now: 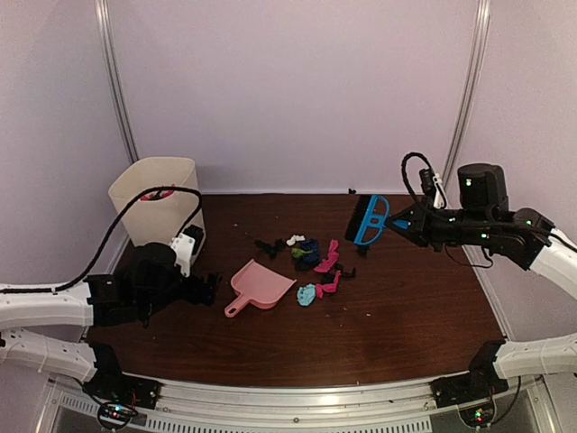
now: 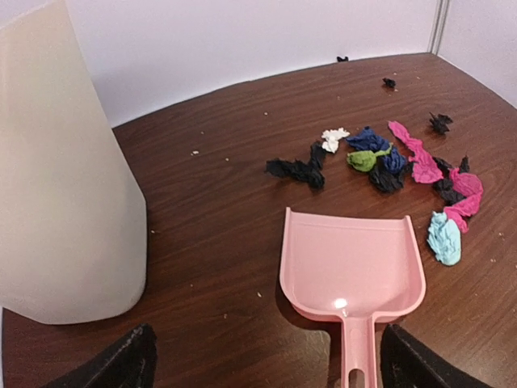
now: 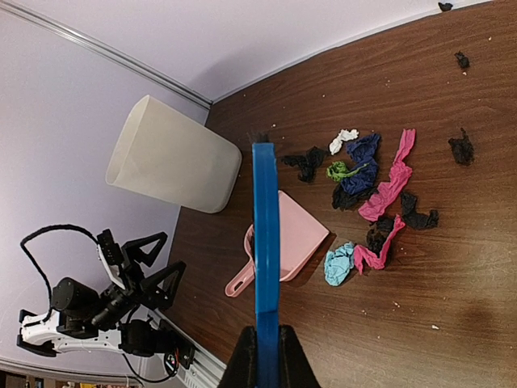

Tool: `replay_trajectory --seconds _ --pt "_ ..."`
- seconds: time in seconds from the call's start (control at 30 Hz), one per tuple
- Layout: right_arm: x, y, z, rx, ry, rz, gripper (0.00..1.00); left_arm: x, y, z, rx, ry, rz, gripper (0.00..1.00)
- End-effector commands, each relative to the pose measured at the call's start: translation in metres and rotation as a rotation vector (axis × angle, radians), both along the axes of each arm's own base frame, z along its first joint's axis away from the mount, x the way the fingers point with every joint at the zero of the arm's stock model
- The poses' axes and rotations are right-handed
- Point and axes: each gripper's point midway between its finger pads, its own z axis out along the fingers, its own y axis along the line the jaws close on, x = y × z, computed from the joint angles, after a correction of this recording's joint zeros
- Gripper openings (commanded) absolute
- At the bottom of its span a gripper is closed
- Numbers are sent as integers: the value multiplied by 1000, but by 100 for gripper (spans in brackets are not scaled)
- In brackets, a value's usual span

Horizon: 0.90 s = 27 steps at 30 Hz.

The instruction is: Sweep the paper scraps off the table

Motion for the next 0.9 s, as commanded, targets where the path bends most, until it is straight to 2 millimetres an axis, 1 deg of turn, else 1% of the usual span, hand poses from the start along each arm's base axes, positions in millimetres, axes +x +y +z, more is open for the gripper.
replay_trajectory --seconds 0.0,0.17,0.27,0.33,0.47,0.6,0.77,0.87 --pt "0 -10 10 6 -21 -42 0 -17 -12 4 -158 -55 -68 98" --pt "1 -11 11 3 -18 -49 0 -33 -18 -29 -118 -22 -93 98" --pt "2 -11 13 3 -19 -53 0 -40 -27 -41 -98 -14 -114 98" --pt "2 -12 13 1 -18 -56 0 -42 -31 -45 -105 -18 -130 97" --pt "0 -14 13 -2 -16 -62 0 -48 -43 -45 -126 -84 -202 97" --pt "-1 -16 13 -6 -14 -65 0 -48 -45 -62 -50 -106 -233 96" --pt "-3 -18 14 -8 -9 -71 0 -47 -53 -72 -7 -133 -276 96" --pt "-4 -21 14 -5 -6 -81 0 -46 -56 -81 24 -134 -288 93"
